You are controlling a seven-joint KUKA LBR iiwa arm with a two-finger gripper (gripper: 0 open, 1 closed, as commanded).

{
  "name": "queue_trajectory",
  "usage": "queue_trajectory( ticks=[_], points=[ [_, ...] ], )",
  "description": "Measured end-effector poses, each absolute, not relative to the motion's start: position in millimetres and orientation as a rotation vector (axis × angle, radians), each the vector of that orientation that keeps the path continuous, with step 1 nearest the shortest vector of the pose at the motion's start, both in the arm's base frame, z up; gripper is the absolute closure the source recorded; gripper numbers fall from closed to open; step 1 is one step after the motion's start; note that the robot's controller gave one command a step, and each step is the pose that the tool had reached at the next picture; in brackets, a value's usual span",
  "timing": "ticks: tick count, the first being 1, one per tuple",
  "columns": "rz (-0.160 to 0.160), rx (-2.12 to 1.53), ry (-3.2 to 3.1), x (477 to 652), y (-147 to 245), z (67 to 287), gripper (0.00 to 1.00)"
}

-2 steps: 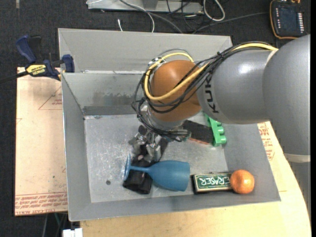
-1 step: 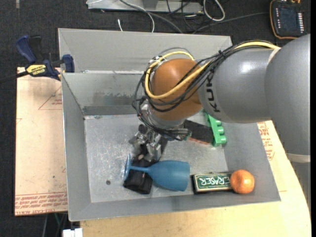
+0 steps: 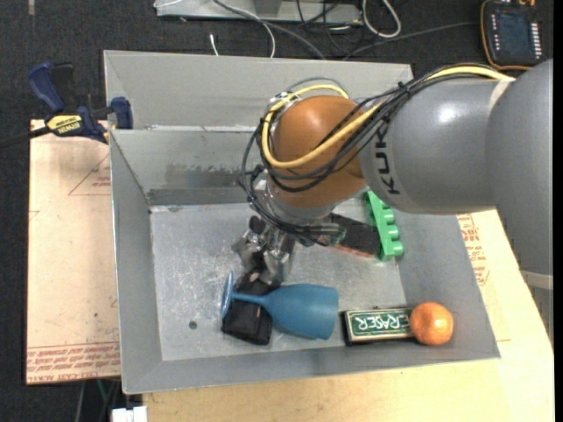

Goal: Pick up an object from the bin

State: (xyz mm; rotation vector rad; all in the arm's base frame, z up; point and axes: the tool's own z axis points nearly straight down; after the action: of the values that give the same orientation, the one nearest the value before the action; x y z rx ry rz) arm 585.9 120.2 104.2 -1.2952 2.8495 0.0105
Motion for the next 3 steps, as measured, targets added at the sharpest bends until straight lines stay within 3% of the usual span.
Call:
queue_trajectory(
  ticks=[2, 3],
  points=[
    [0.01, -1.289, 2.847, 587.1, 121.0, 151.4, 1.0],
    [0.011, -1.285, 2.846, 587.3, 121.4, 158.4, 1.0]
  ],
)
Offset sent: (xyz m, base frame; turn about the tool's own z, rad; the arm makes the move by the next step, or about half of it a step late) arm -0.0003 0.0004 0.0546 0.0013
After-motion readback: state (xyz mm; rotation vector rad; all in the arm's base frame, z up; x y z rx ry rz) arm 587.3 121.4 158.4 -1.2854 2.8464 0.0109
